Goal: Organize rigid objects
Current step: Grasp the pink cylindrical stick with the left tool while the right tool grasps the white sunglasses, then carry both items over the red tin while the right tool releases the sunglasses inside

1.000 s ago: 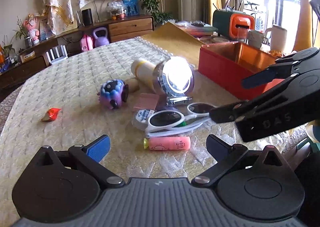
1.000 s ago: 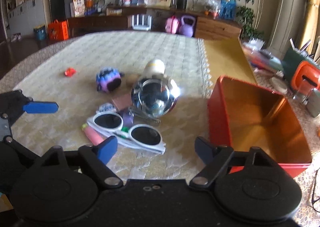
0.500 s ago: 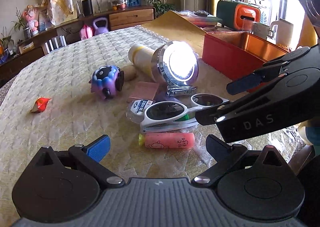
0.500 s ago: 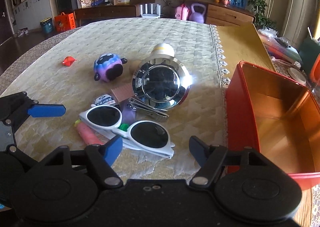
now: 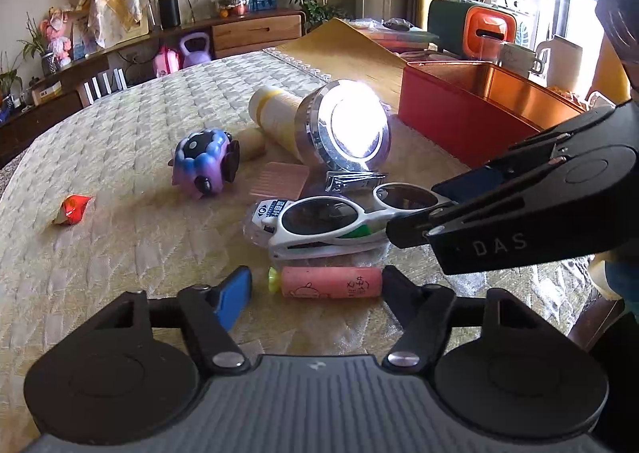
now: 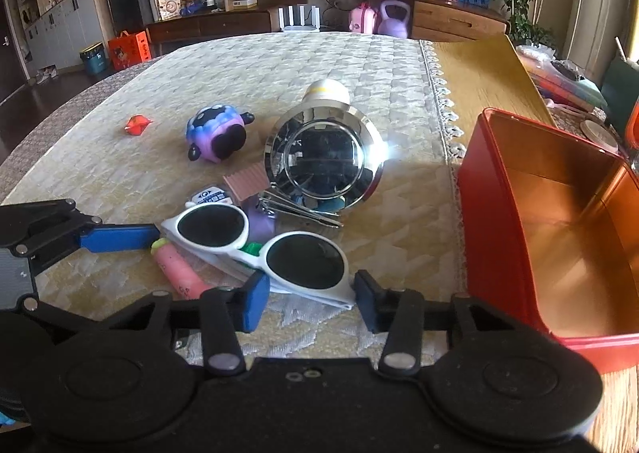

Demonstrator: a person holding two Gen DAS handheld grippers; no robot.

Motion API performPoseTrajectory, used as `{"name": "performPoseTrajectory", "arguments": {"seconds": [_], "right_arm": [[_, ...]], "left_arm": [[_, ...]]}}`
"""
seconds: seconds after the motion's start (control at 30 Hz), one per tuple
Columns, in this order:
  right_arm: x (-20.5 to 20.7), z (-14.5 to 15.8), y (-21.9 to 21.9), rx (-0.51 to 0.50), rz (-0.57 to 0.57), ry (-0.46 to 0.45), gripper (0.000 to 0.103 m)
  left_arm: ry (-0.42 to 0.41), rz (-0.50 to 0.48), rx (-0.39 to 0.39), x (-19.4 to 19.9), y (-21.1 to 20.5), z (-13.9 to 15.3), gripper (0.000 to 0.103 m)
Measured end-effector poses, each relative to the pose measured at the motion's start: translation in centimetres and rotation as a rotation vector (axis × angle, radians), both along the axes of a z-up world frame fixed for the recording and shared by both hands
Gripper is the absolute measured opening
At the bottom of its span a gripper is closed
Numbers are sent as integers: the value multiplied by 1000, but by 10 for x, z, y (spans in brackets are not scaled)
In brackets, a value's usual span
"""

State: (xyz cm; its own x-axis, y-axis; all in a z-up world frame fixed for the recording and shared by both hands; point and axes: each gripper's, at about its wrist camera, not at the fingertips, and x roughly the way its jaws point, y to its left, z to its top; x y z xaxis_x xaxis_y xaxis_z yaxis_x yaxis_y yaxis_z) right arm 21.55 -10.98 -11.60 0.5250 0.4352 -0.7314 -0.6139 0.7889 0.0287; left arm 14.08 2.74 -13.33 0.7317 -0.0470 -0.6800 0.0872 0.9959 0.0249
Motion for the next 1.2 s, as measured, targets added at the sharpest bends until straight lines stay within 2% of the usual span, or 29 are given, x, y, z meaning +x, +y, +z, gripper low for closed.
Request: {"name": "performPoseTrajectory", "arguments": {"seconds": [0.1,0.3,0.73,0.87,1.2], "right_arm": [[-3,0,-1,4,6,-1,31],[-12,6,-4,25,8,-25,13],[-49,33,-19,83,3,-144,6],[-55,44,-26,103,-5,-171,5],[-67,71,-42,134,-30,-249,4]], "left_arm": [[-5,-3,3,0,0,0,60],[-9,1,6,-2,1,1,59],[-13,43,-6,-21,11,12,59],[-20,53,-31,-26,13,22,59],[-66,7,-2,-33,-5,58,59]]}}
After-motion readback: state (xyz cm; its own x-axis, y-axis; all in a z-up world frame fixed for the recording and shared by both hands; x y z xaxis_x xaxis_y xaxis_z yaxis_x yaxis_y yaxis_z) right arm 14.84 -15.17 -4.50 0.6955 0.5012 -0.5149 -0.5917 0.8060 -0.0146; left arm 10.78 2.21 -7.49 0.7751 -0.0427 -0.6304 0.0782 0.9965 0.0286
